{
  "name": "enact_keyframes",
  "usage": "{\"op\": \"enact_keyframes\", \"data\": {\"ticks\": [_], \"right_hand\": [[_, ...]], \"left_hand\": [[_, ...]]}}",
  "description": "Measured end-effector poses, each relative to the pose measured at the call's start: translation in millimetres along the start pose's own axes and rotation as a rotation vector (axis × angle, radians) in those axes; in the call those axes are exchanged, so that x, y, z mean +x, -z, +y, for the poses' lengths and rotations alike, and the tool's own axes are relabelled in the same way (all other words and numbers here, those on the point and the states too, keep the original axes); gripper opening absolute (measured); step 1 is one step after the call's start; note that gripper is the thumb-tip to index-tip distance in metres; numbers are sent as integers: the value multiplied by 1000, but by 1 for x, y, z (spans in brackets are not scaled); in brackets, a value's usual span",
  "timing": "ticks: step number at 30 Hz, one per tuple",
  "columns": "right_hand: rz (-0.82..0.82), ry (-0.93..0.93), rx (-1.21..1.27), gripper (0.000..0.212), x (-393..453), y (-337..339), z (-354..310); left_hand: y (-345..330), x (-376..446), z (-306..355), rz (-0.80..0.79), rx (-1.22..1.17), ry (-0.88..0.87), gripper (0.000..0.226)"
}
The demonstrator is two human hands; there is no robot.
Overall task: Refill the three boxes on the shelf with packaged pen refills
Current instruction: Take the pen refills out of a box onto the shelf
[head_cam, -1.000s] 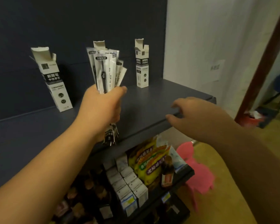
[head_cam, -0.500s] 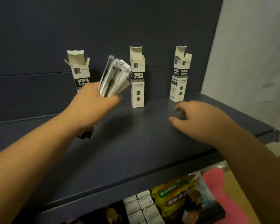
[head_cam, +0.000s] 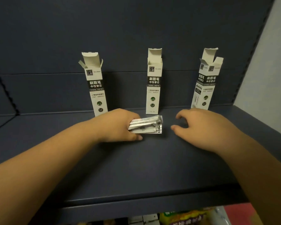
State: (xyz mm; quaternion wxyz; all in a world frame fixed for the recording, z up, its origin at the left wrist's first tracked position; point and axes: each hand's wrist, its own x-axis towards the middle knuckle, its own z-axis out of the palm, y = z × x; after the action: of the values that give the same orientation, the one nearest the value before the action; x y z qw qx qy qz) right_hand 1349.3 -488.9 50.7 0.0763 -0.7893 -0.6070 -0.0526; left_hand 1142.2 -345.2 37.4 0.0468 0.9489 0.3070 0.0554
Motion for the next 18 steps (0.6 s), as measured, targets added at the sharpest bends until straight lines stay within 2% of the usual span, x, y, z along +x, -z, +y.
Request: {"op": "enact_keyframes", "data": {"ticks": [2, 6, 8, 18], "right_hand": [[-14, 18, -6, 49, 4, -3, 6], [-26, 39, 4, 50, 8, -8, 18], [-43, 50, 15, 49, 8, -10, 23], [-52, 141, 80, 50, 22, -9, 12]], "left_hand": [[-4, 11, -1, -27, 9, 9, 33], [-13, 19, -4, -97, 52, -25, 64], [-14, 16, -5, -122, 47, -30, 72], [-14, 4, -7, -118, -42, -5, 87]]}}
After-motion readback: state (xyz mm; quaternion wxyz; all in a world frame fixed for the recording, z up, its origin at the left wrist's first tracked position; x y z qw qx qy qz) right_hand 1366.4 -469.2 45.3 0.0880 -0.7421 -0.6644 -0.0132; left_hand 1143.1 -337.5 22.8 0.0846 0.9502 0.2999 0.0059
